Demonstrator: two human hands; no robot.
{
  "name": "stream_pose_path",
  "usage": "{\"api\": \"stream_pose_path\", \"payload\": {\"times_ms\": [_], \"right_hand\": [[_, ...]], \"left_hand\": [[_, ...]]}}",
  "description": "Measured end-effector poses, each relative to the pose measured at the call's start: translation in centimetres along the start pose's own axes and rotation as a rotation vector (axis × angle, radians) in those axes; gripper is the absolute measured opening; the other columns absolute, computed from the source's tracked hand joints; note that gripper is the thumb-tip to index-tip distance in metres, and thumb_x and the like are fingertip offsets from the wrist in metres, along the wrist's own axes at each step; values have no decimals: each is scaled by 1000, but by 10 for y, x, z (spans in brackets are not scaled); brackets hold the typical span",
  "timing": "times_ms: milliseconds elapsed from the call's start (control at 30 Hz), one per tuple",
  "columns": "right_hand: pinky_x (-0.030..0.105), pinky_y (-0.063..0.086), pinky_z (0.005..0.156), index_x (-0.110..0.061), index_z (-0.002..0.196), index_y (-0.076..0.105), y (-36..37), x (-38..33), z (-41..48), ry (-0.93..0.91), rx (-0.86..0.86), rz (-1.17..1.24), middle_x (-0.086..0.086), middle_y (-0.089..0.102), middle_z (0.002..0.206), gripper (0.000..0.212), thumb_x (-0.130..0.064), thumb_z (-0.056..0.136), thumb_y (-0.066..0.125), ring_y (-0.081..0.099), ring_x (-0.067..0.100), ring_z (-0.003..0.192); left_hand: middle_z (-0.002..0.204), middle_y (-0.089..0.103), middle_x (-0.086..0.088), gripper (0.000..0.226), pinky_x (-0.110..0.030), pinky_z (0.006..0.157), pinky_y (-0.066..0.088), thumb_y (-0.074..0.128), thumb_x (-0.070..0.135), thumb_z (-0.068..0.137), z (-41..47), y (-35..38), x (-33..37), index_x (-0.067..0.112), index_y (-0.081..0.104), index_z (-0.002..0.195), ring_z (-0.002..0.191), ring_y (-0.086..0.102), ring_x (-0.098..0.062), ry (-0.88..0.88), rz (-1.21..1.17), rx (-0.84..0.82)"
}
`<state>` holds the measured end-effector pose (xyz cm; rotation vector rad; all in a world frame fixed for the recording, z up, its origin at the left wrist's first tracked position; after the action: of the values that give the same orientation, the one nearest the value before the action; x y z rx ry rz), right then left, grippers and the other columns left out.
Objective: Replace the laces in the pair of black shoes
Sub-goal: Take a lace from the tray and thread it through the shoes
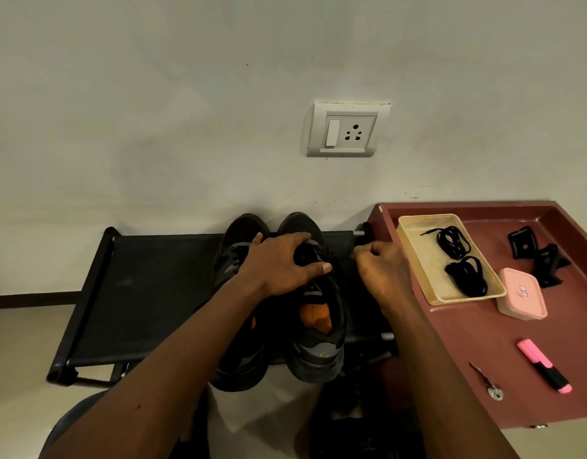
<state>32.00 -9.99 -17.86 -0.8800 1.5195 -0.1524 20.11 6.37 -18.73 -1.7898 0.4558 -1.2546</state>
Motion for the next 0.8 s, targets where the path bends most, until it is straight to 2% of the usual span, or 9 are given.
{"api": "stream_pose_path", "payload": {"times_ms": [167,233,300,400,467,567,667,733,800], "right_hand": [[28,45,59,-23,76,72,7,-4,-4,-44,-181,-336,-4,69,69,22,-34,94,66,66,12,65],[30,52,66,-25,84,75,12,-6,-7,-75,-219,-483,-5,71,76,18,-36,96,67,68,13,72],[39,57,81,-26,93,76,15,-11,-8,-112,-162,-583,-3,72,83,16,-39,97,67,70,18,83],[44,49,102,-27,117,72,16,-21,-7,-188,-88,-623,-1,74,108,20,-28,97,69,67,23,109],[45,43,105,-28,125,69,22,-24,-4,-250,-116,-706,1,71,119,30,-23,96,70,61,25,120],[46,44,103,-24,118,72,29,-27,-1,-296,-116,-776,3,69,116,22,-24,96,69,59,25,117],[46,51,98,-24,99,71,16,-25,6,-252,-87,-576,-2,71,94,5,-27,96,67,67,20,97],[44,59,86,-24,89,69,3,-24,12,-182,-84,-277,-4,72,79,4,-22,92,69,71,15,80],[39,62,78,-22,91,69,-6,-27,14,-106,-96,47,-2,76,73,7,-15,91,68,74,11,72]], "left_hand": [[153,54,3,77,-60,126,8,55,74,90,-2,-1,2,30,44,152,143,46,-19,16,0,1],[153,54,3,75,-61,126,8,55,73,91,-4,-1,3,30,45,152,143,46,-19,24,-2,3],[153,54,4,73,-61,126,9,56,72,91,-6,-2,4,30,46,151,143,47,-19,27,-6,3],[152,54,4,70,-61,125,9,56,71,91,-7,-2,6,31,48,149,142,47,-18,26,-17,2],[153,53,4,70,-61,126,9,56,70,92,-9,-2,7,31,48,149,143,47,-18,26,-12,2],[153,53,5,68,-59,126,12,54,69,94,-9,0,6,31,47,149,141,48,-17,33,-1,2],[158,46,3,66,-57,125,20,54,68,95,-11,2,8,31,48,149,145,43,-18,51,22,2],[167,32,-2,71,-54,125,24,57,66,94,-12,1,8,28,45,153,151,34,-21,41,35,8],[169,26,-3,74,-49,125,27,63,61,93,-17,-5,9,26,44,155,154,29,-22,35,17,50]]}}
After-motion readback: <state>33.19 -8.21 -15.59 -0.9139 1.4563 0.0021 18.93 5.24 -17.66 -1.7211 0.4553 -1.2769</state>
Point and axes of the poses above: each hand's wrist, its own z-axis towards the middle knuckle, its own y-axis out of the palm, x = y × z, the point moved 6 cm from there along z, towards the middle knuckle
